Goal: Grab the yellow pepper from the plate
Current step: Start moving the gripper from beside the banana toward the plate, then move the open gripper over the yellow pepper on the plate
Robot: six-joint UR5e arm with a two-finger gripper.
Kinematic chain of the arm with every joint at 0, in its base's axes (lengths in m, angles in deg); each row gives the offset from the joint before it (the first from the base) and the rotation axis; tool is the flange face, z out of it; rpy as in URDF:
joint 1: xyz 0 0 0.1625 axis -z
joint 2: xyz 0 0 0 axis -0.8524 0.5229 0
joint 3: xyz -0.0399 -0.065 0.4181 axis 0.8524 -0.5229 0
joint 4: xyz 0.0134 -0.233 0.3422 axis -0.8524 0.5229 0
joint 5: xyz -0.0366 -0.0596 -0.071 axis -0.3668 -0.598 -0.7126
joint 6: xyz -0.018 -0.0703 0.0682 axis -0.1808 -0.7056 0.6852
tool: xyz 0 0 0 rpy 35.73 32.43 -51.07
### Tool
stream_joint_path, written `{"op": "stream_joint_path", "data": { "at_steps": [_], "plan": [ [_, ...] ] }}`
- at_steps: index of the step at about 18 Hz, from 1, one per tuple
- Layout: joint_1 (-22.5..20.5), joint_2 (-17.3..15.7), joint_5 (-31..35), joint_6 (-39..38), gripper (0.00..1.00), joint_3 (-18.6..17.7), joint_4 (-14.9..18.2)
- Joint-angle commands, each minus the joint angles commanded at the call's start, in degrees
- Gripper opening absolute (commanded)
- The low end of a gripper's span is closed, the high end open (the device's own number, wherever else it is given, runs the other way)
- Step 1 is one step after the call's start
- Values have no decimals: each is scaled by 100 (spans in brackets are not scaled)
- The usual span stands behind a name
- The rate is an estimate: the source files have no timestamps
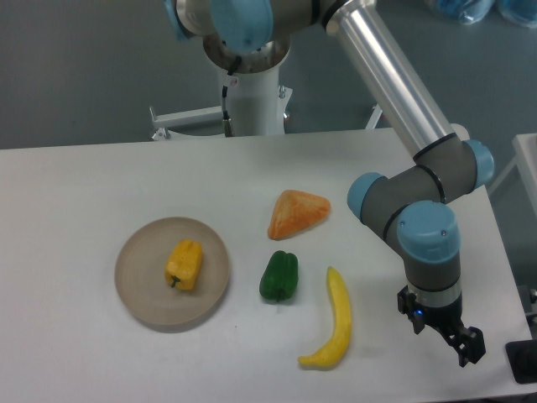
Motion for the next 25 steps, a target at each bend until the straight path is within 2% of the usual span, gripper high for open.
{"op": "stream_joint_path", "data": {
  "at_steps": [7,12,15,17,21,25],
  "plan": [
    [17,-44,35,-26,100,-44,-9],
    [105,-254,26,-193,100,-149,9],
    [88,-614,-18,-325,100,-535,9],
    [88,-904,18,-753,100,-833,17],
    [158,-1650,-79,-1449,100,-1668,44],
    [439,-2213,-334,-2405,100,-2204,53]
  ]
}}
